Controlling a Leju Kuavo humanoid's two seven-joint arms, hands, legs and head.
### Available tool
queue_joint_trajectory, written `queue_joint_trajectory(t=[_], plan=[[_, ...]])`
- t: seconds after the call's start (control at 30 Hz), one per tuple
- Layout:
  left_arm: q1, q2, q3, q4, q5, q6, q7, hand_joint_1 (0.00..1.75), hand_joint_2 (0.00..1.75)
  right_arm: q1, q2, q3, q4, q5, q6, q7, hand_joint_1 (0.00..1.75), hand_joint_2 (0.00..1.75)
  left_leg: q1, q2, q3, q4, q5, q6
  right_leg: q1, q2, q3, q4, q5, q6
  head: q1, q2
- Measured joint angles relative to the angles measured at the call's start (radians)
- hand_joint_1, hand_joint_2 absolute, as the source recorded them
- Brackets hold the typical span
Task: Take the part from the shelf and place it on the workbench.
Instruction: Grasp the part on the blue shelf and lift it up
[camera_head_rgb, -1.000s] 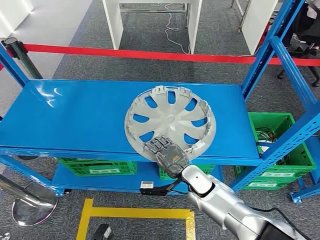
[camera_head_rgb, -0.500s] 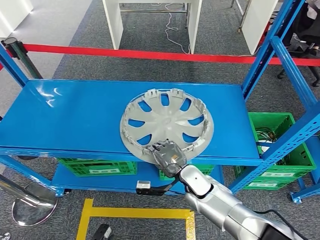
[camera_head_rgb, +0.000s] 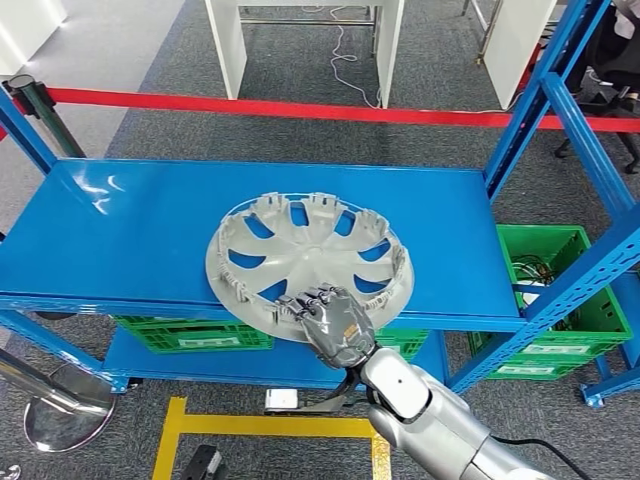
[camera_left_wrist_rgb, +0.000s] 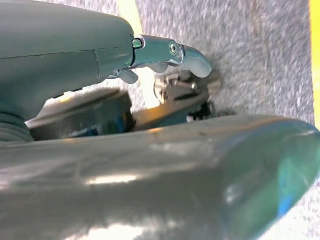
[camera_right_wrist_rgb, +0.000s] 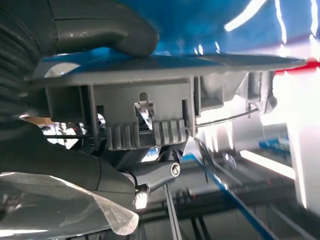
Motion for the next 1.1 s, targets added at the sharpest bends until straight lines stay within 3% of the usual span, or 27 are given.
queue_joint_trajectory(t=[0.33, 0.87, 1.0, 1.1], plan=[[-0.001, 0.000, -0.021, 0.000, -0.030, 0.049, -0.044, 0.00, 0.00, 0.103, 0.000, -0.124, -0.218, 0.047, 0.000, -0.083, 1.75, 1.75, 0.000, 0.000, 0.000, 0.000, 0.000, 0.000, 0.000, 0.000, 0.000, 0.000, 0.000, 0.000, 0.000, 0.000], [0.001, -0.002, -0.020, 0.000, -0.014, 0.038, -0.147, 0.00, 0.00, 0.151, 0.000, -0.177, -0.298, 0.052, 0.000, -0.107, 1.75, 1.75, 0.000, 0.000, 0.000, 0.000, 0.000, 0.000, 0.000, 0.000, 0.000, 0.000, 0.000, 0.000, 0.000, 0.000], [0.002, -0.003, -0.018, 0.000, -0.003, 0.020, -0.148, 0.00, 1.75, 0.159, 0.000, -0.186, -0.317, 0.055, 0.000, -0.127, 1.75, 1.75, 0.000, 0.000, 0.000, 0.000, 0.000, 0.000, 0.000, 0.000, 0.000, 0.000, 0.000, 0.000, 0.000, 0.000], [0.004, -0.003, -0.014, 0.000, 0.008, 0.002, -0.146, 0.00, 1.75, 0.167, 0.000, -0.197, -0.345, 0.053, 0.000, -0.160, 1.75, 1.75, 0.000, 0.000, 0.000, 0.000, 0.000, 0.000, 0.000, 0.000, 0.000, 0.000, 0.000, 0.000, 0.000, 0.000]])
